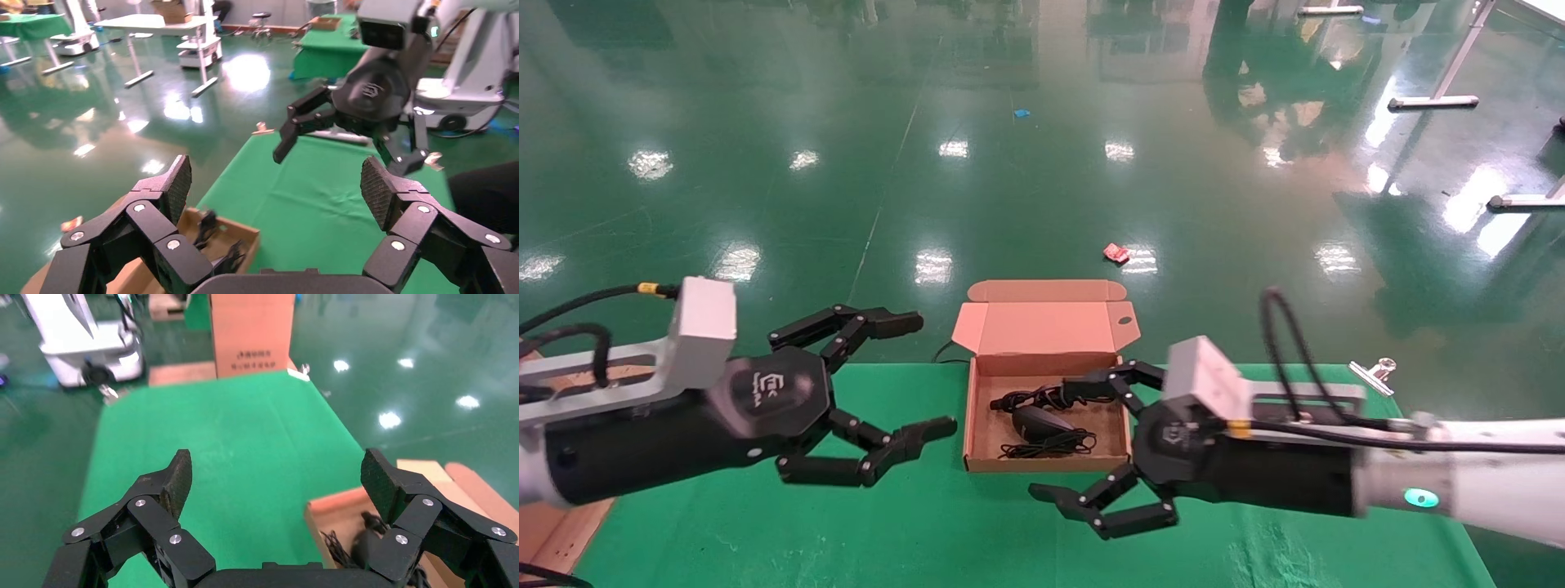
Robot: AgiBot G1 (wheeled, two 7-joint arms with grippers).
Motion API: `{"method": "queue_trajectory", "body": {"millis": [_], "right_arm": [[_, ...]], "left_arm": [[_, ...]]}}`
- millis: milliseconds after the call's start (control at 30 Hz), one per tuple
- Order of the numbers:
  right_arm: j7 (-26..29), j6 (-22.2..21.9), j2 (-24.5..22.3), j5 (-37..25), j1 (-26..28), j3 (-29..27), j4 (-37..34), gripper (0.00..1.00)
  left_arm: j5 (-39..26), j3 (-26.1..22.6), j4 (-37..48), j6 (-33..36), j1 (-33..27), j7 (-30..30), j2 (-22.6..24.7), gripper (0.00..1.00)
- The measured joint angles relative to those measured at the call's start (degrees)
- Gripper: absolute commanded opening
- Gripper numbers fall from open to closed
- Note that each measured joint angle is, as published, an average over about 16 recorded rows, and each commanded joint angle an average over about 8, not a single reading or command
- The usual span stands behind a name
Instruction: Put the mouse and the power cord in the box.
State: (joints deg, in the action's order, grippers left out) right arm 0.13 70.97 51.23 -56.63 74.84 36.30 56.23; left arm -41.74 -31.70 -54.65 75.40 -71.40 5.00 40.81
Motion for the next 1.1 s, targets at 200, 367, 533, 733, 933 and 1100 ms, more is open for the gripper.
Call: {"method": "queue_trajectory", "body": {"millis": [200,367,533,733,933,1100], "right_arm": [[2.85,3.95,-4.35,3.96,-3.56,-5.44,4.65,1.00],[5.22,7.24,-7.97,7.26,-6.53,-9.97,8.53,1.00],[7.56,10.48,-11.54,10.51,-9.45,-14.44,12.35,1.00],[9.61,13.47,-14.82,13.52,-12.14,-18.57,15.87,1.00],[10.61,15.06,-16.56,15.15,-13.58,-20.77,17.74,1.00],[10.73,15.37,-16.90,15.48,-13.86,-21.21,18.10,1.00]], "left_arm": [[-0.03,3.85,-4.65,2.53,2.42,-3.87,-1.42,1.00],[-0.06,7.06,-8.52,4.64,4.43,-7.09,-2.61,1.00],[-0.08,10.27,-12.40,6.75,6.44,-10.32,-3.79,1.00],[-0.10,13.72,-16.56,8.99,8.59,-13.69,-5.05,1.00],[-0.11,15.93,-19.20,10.42,9.95,-15.70,-5.86,1.00],[-0.11,16.62,-20.01,10.86,10.36,-16.26,-6.10,1.00]]}}
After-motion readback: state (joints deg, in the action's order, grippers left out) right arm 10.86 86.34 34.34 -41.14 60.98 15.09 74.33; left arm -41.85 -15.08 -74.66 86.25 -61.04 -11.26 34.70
